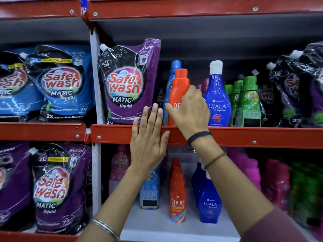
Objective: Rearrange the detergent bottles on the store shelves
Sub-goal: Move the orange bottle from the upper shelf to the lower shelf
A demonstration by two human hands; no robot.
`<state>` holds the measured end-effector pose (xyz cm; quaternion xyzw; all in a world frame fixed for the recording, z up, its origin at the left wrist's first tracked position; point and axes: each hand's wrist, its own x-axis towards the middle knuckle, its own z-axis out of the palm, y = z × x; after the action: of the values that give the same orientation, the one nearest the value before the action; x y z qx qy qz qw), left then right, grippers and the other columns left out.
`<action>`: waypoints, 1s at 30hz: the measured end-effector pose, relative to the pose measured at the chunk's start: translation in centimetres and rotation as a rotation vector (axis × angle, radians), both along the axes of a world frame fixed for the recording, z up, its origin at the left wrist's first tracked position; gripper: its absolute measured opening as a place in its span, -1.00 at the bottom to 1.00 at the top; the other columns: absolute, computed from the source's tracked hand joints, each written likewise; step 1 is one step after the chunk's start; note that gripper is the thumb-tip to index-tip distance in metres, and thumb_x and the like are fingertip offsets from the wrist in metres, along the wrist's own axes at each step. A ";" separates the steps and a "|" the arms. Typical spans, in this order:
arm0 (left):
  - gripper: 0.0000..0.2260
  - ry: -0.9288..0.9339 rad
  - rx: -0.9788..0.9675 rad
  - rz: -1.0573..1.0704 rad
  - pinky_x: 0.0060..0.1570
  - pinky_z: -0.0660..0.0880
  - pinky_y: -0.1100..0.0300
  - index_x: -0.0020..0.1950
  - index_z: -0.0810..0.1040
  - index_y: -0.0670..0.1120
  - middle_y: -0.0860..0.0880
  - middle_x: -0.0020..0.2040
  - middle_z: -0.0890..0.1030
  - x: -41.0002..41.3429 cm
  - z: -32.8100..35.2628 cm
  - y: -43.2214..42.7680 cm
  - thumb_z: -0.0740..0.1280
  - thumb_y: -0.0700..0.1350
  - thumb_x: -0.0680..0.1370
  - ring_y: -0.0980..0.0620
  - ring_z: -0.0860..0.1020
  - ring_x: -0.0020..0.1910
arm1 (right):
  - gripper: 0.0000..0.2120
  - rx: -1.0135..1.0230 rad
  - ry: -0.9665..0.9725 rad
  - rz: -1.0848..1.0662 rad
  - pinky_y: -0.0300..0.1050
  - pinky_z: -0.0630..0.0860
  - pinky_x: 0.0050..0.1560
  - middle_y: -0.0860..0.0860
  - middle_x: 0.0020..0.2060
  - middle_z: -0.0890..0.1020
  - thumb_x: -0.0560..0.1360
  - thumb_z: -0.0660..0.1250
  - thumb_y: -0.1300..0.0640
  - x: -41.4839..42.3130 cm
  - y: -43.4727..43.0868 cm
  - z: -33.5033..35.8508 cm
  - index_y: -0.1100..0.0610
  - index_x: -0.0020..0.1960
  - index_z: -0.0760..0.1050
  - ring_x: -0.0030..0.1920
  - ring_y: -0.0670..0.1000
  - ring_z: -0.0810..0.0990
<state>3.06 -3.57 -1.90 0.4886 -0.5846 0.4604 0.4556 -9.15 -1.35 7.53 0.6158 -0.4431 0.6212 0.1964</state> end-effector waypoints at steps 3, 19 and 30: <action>-0.47 -0.007 -0.017 0.009 0.53 -0.14 0.02 0.58 0.05 -0.08 -0.03 0.59 0.08 0.1 0.0 -0.2 -0.02 0.09 0.64 0.00 -0.02 0.58 | -0.40 -0.073 -0.066 0.080 -0.02 0.45 -0.10 0.15 0.07 0.53 0.32 0.44 -0.11 -0.7 0.6 -0.2 0.21 0.19 0.34 0.04 0.18 0.55; -0.51 -0.047 -0.036 0.011 0.52 -0.03 -0.09 0.56 0.13 -0.13 -0.08 0.57 0.20 -1.4 -0.4 0.0 -0.01 0.00 0.65 -0.07 0.10 0.56 | -0.28 0.019 -0.242 0.305 0.01 0.57 -0.03 -0.05 -0.01 0.63 0.14 0.47 -0.31 -6.3 5.4 -8.2 0.05 0.16 0.41 -0.04 -0.03 0.62; -0.52 -0.065 -0.078 0.015 0.52 -0.08 -0.05 0.56 0.14 -0.09 -0.06 0.56 0.23 -1.2 -0.6 -0.7 0.02 0.00 0.65 -0.05 0.09 0.56 | -0.38 0.389 -0.136 0.275 -0.12 0.42 -0.25 -0.08 -0.12 0.54 0.13 0.51 -0.24 -4.6 0.1 -20.9 -0.01 0.00 0.29 -0.14 0.03 0.57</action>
<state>1.86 -4.29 -2.50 0.4595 -0.5770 0.5017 0.4518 -13.74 -1.22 -13.34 0.6532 -0.4786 0.5853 -0.0423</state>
